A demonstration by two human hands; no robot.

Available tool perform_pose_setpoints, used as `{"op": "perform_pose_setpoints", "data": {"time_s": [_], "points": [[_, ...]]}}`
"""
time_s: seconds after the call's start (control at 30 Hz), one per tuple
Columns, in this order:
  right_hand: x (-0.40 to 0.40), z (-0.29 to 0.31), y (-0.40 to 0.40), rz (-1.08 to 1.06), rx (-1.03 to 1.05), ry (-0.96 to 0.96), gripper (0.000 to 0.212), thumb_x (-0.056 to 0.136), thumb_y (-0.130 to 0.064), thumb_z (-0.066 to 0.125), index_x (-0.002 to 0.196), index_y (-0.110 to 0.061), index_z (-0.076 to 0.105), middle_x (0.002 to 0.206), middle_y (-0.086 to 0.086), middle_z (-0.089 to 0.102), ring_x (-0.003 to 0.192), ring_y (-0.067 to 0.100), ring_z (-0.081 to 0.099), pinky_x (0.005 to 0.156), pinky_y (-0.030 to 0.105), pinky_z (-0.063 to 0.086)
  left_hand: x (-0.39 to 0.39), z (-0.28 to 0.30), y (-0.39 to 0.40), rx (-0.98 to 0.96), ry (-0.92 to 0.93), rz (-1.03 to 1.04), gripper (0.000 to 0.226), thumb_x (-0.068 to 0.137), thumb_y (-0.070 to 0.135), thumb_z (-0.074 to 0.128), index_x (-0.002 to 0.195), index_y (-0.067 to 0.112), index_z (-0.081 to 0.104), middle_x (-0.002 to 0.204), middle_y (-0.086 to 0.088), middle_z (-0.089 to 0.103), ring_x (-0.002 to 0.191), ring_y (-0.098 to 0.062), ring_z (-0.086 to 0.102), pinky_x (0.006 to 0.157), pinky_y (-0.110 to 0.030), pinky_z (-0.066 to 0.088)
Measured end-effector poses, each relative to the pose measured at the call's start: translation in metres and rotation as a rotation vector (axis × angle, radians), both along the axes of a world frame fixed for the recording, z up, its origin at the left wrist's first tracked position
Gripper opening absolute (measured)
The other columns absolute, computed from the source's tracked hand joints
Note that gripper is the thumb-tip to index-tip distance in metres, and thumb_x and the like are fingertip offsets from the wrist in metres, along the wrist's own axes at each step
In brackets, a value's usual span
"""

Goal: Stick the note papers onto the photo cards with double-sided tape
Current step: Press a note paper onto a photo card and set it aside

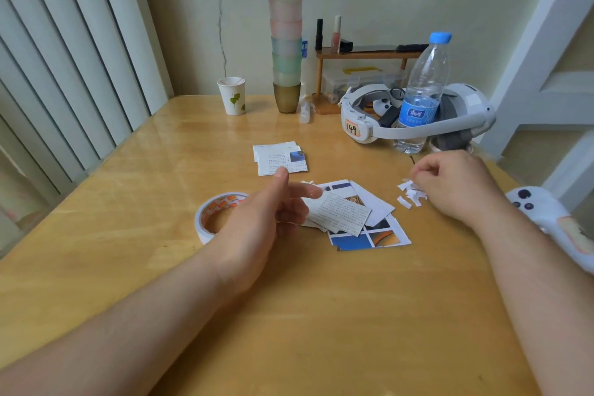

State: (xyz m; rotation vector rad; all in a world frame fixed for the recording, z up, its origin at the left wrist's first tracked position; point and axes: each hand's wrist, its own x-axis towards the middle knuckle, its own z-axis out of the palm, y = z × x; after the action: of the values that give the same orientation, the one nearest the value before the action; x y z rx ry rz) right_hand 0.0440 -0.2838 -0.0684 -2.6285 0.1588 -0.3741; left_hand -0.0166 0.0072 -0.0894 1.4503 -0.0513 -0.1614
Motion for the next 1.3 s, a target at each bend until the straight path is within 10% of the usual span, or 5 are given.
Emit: {"op": "perform_pose_setpoints", "data": {"time_s": [0.3,0.53,0.8,1.1,1.3], "points": [[-0.003,0.004,0.001,-0.049,0.092,-0.146,0.015,0.086,-0.024,0.079,0.076,-0.023,0.067,0.071,-0.007,0.066,0.071,0.007,0.059,0.059,0.022,0.037,0.014,0.004,0.016,0.003,0.024,0.178,0.060,0.110,0.053,0.035,0.090,0.025,0.083,0.085,0.003,0.064,0.078,-0.016,0.054,0.077,-0.033,0.040],[-0.001,0.001,-0.002,0.012,0.069,-0.040,0.034,0.102,-0.003,0.053,0.108,-0.026,0.078,0.095,-0.008,0.073,0.095,0.014,0.063,0.082,0.025,0.041,0.015,0.002,0.016,-0.020,-0.003,0.150,0.062,0.110,0.052,0.032,0.088,0.024,0.083,0.085,0.001,0.064,0.080,-0.017,0.054,0.076,-0.032,0.041],[-0.007,0.007,0.001,-0.074,0.089,-0.148,0.003,0.092,-0.024,0.077,0.094,-0.024,0.078,0.087,-0.002,0.071,0.078,0.015,0.059,0.064,0.026,0.039,0.016,-0.001,0.017,-0.014,-0.020,0.123,0.061,0.110,0.053,0.032,0.094,0.022,0.082,0.086,0.001,0.063,0.081,-0.017,0.054,0.077,-0.033,0.042],[-0.026,0.000,0.069,0.264,-0.103,0.293,0.044,0.081,-0.064,0.076,0.115,-0.037,0.069,0.111,-0.016,0.058,0.104,0.008,0.059,0.086,0.033,0.050,0.015,-0.005,0.003,0.034,-0.109,0.033,0.061,0.100,0.063,0.038,0.100,0.021,0.083,0.085,0.005,0.063,0.082,-0.016,0.054,0.080,-0.035,0.044],[-0.026,-0.005,0.074,0.205,0.015,0.259,0.039,0.075,-0.047,0.089,0.099,-0.035,0.061,0.104,-0.014,0.059,0.093,0.008,0.059,0.068,0.030,0.048,0.017,-0.004,0.006,0.022,-0.125,0.051,0.060,0.098,0.061,0.039,0.098,0.022,0.083,0.085,0.003,0.063,0.081,-0.016,0.056,0.075,-0.032,0.046]]}}
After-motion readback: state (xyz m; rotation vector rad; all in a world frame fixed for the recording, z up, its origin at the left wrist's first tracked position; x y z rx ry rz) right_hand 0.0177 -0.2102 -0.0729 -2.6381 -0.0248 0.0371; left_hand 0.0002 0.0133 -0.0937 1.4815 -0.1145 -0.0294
